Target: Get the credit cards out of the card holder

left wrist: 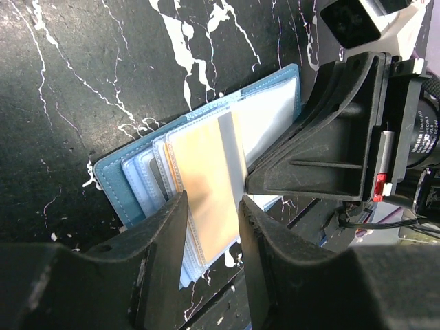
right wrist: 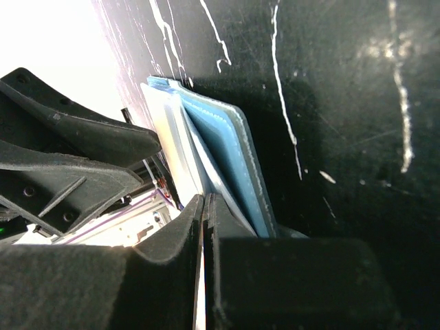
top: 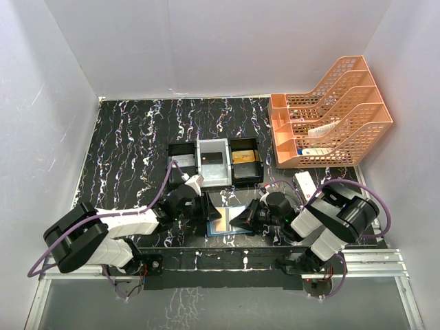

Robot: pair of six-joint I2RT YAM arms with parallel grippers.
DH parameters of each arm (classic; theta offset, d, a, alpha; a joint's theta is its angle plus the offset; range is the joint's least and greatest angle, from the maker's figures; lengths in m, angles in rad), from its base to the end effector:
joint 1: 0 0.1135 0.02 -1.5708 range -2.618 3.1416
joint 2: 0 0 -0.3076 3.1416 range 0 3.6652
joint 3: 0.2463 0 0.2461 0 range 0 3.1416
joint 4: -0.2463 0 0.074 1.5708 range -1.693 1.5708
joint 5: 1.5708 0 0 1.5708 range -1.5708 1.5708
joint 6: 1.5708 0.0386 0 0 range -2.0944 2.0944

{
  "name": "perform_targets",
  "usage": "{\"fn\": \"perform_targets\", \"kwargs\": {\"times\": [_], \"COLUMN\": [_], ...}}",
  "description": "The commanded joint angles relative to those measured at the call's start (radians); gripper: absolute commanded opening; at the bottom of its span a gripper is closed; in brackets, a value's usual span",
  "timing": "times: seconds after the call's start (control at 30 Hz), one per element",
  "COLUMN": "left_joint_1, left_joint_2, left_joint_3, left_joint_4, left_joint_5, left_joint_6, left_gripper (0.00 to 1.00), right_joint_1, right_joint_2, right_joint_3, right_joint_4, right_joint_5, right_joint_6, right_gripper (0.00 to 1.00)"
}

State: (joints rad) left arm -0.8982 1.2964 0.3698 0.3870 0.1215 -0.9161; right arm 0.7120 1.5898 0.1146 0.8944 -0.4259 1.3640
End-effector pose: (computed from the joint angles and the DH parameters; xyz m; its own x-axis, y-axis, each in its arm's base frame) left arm 0.1361 -0.1784 0.1971 -0.8622 -0.1813 -0.4730 0.2583 0.6458 -0.7184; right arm 0.1407 0.1425 0.1293 -0.9235 0.3803 0.0502 0.2307 0.4461 0.8648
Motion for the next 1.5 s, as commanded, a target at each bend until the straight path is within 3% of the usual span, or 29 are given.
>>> {"fn": "perform_targets", "kwargs": {"times": [0.0, 0.13, 0.3, 0.57, 0.63, 0.73, 0.97, 1.17, 1.47], "left_joint_1": [0.001, 0.0, 0.001, 0.0, -0.001, 0.001, 0.001, 0.0, 0.0], "left_joint_2": [0.028, 0.03, 0.026, 0.03, 0.031, 0.035, 0.042, 0.037, 0.009], "left_joint_3": [-0.02, -0.02, -0.025, -0.013, -0.012, -0.011, -0.006, -0.005, -0.015], "left_joint_4": [0.041, 0.037, 0.033, 0.0, -0.001, 0.002, 0.003, -0.002, -0.007], "left_joint_5": [0.027, 0.025, 0.017, 0.005, 0.003, 0.005, 0.01, 0.004, -0.01], "left_joint_6": [-0.006, -0.014, -0.021, -0.008, -0.007, -0.006, -0.004, 0.0, -0.001], "left_gripper": [0.34, 0.34, 0.33, 0.32, 0.32, 0.31, 0.31, 0.31, 0.38], "right_joint_1": [-0.001, -0.001, 0.0, 0.006, 0.007, 0.007, 0.01, 0.019, 0.018], "right_joint_2": [0.02, 0.04, 0.004, -0.259, -0.311, -0.348, -0.312, -0.177, -0.101], "right_joint_3": [0.001, 0.011, 0.032, 0.206, 0.241, 0.288, 0.364, 0.388, 0.364], "right_joint_4": [0.046, 0.045, -0.036, -0.697, -0.781, -0.835, -0.825, -0.753, -0.839], "right_joint_5": [-0.028, -0.04, -0.024, 0.171, 0.211, 0.216, 0.171, 0.111, 0.209], "right_joint_6": [-0.004, -0.007, -0.041, -0.272, -0.3, -0.332, -0.401, -0.42, -0.429], "right_gripper": [0.0, 0.0, 0.13, 0.35, 0.36, 0.32, 0.09, 0.05, 0.01]}}
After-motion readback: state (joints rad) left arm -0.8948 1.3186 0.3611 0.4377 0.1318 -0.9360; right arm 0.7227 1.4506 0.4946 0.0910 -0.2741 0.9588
